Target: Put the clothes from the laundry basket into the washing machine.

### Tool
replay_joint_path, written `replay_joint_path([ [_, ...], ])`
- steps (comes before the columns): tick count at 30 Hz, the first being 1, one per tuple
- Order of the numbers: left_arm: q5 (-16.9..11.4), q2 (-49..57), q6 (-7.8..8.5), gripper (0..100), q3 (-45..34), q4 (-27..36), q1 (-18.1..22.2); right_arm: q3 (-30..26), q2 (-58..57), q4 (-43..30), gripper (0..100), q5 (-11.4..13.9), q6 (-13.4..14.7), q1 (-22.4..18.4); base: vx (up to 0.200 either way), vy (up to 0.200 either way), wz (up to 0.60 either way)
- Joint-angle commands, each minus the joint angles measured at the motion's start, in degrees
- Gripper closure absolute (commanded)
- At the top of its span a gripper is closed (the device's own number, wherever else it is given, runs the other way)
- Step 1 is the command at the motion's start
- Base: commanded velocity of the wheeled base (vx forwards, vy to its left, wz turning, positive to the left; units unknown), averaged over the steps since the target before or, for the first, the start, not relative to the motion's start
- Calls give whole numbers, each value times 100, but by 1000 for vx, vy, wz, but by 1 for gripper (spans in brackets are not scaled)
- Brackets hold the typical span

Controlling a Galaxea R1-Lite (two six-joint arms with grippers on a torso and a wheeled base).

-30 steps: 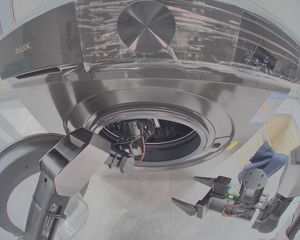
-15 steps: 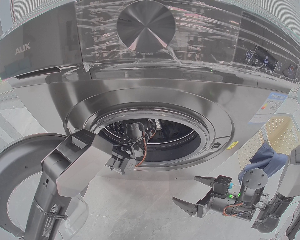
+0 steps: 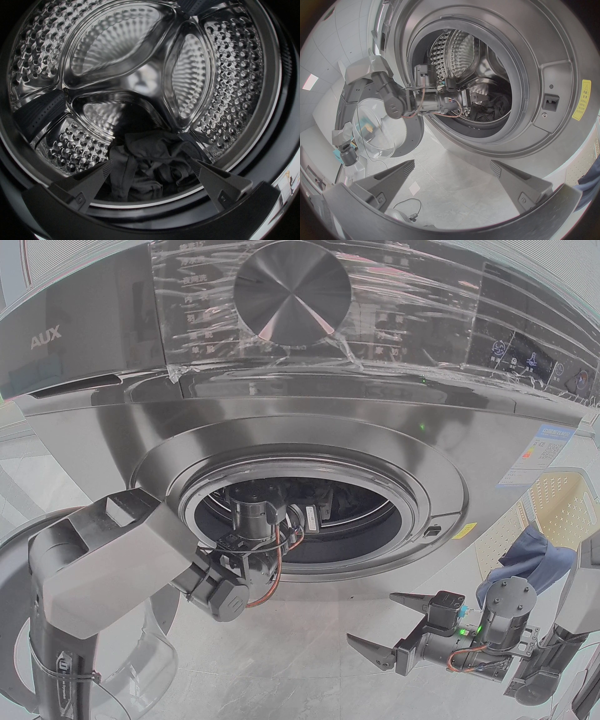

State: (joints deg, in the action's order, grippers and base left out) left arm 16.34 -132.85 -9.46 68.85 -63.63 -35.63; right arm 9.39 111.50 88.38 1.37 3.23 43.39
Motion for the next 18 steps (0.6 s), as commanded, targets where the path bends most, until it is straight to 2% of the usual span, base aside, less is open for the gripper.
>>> replay_joint_path([
  [1,28,524,120,0,-768,-263,-225,-7,-14,4,0,-5,2,3,0,0,0],
  [12,28,910,199,0,-1884,-474,-497,-42,-49,4,0,-5,11,-6,0,0,0],
  [16,-60,1016,225,0,-2552,-817,-752,-218,-146,4,0,-13,11,-14,0,0,0],
  [18,-210,1051,216,0,-2948,-1054,-954,-315,-286,4,0,-5,11,-14,0,0,0],
])
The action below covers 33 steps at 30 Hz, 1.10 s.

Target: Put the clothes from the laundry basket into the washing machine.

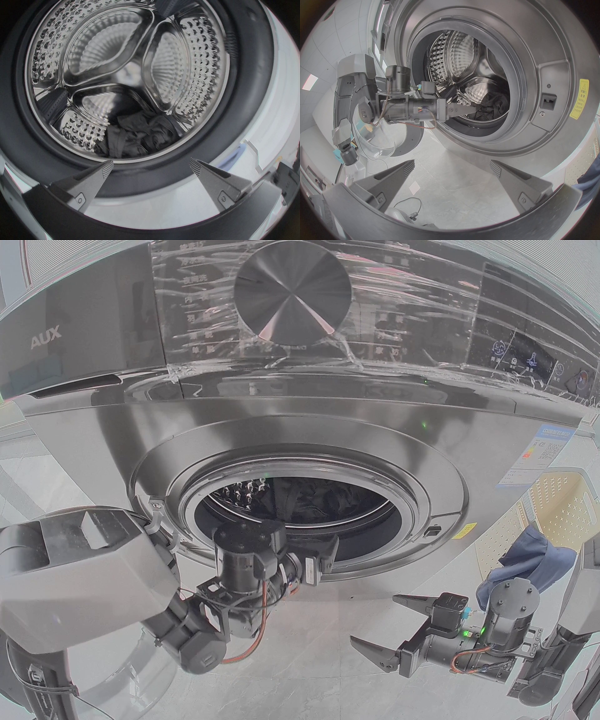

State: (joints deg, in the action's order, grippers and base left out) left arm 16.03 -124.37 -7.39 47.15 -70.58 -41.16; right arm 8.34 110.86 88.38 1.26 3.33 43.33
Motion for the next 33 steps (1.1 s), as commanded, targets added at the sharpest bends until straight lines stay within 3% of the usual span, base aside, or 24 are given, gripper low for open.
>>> replay_joint_path([
  [1,-267,211,18,0,-936,-509,-481,-254,-302,4,0,-3,1,-17,0,0,0],
  [9,-346,677,53,0,-2325,-1362,-754,-825,-1137,-5,0,-11,-8,-272,0,0,0],
  [15,-346,1064,18,0,-2843,-1827,-771,-834,-1655,-58,0,-20,-25,-536,0,0,0],
  [20,-337,1670,9,0,-3371,-1827,-762,-834,-2042,-102,0,-301,-34,-808,-120,0,0],
  [21,-337,1776,0,0,-3441,-1819,-745,-834,-2244,-278,0,-416,-25,-949,-200,0,0],
  [24,-346,2154,18,0,-3661,-1819,-710,-834,-2649,-743,0,-433,-52,-1195,-133,0,0],
  [30,-302,2997,88,0,-4135,-1819,-736,-834,-3721,-2158,0,-433,-43,-1432,-133,0,0],
  [32,-302,3041,88,0,-4153,-1819,-736,-834,-3782,-2220,0,-433,-43,-1441,-200,0,0],
  [33,-293,3323,80,0,-4311,-1810,-718,-834,-4275,-2739,0,-433,-52,-1441,0,0,0],
])
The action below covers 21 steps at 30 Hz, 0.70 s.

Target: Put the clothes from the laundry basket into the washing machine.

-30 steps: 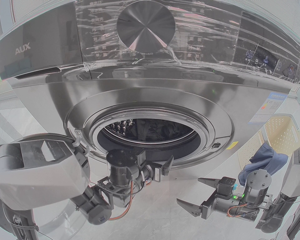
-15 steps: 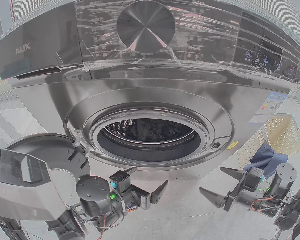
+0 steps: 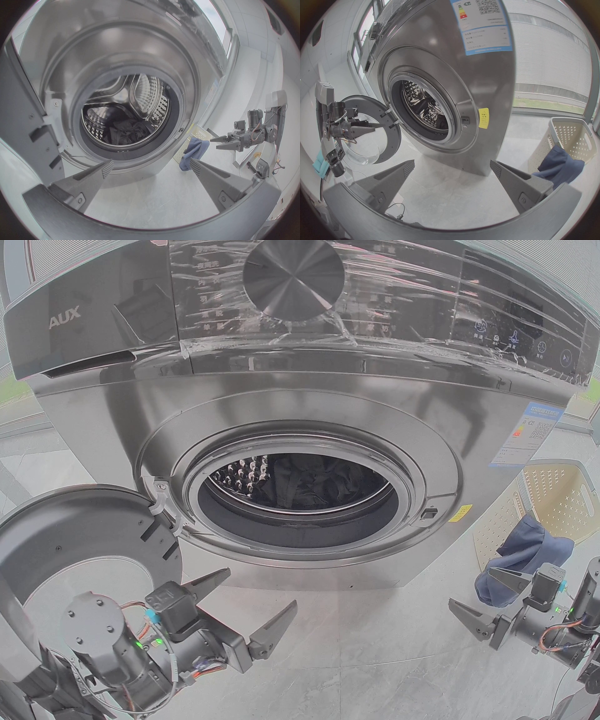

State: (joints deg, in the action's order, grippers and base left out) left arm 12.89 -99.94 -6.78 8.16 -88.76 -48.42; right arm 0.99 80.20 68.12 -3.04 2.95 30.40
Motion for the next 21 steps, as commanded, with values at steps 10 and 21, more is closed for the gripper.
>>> replay_joint_path([
  [10,30,1864,36,0,-816,192,456,-99,-3160,-2514,0,22,-31,-562,-120,0,0],
  [21,-32,4167,107,0,-816,2618,975,-99,-3872,-2866,0,22,30,-1063,-73,0,0],
])
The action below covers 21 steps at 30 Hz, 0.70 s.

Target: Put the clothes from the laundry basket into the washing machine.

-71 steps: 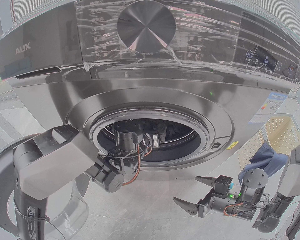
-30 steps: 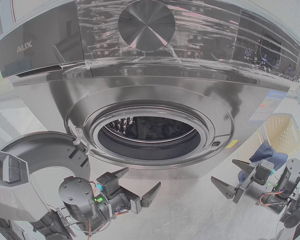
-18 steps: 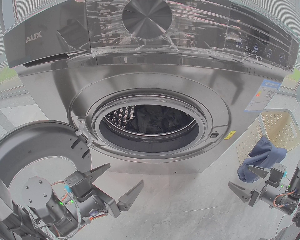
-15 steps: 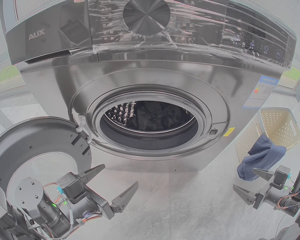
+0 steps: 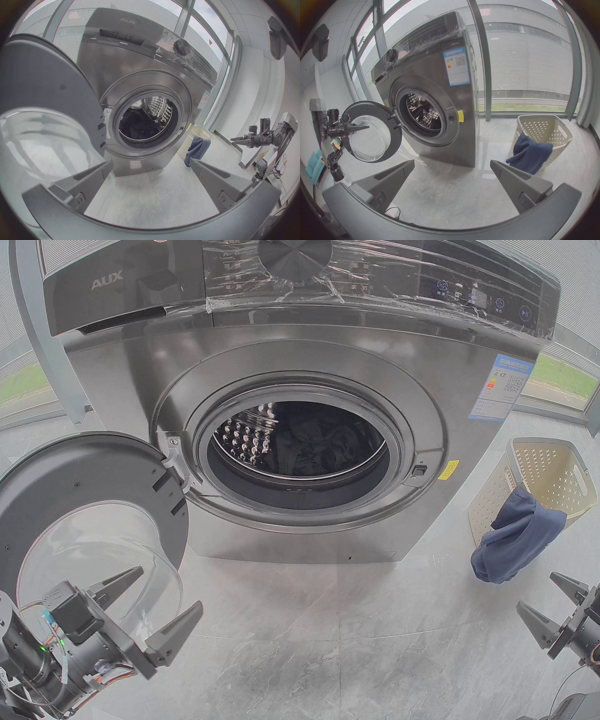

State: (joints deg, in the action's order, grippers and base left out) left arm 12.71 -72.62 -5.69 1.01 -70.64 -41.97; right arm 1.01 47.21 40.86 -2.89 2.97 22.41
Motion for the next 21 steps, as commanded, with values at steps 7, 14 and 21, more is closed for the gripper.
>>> replay_joint_path([
  [7,-103,2727,-2,0,-101,2090,743,-101,-1004,-527,0,-1,37,-342,-57,0,0],
  [14,-234,4124,24,0,-101,3426,1341,-101,-1795,-1177,0,8,54,-720,-86,0,0],
  [21,-823,5864,16,0,-101,4955,2185,-92,-2990,-2161,0,43,54,-1133,0,0,0],
])
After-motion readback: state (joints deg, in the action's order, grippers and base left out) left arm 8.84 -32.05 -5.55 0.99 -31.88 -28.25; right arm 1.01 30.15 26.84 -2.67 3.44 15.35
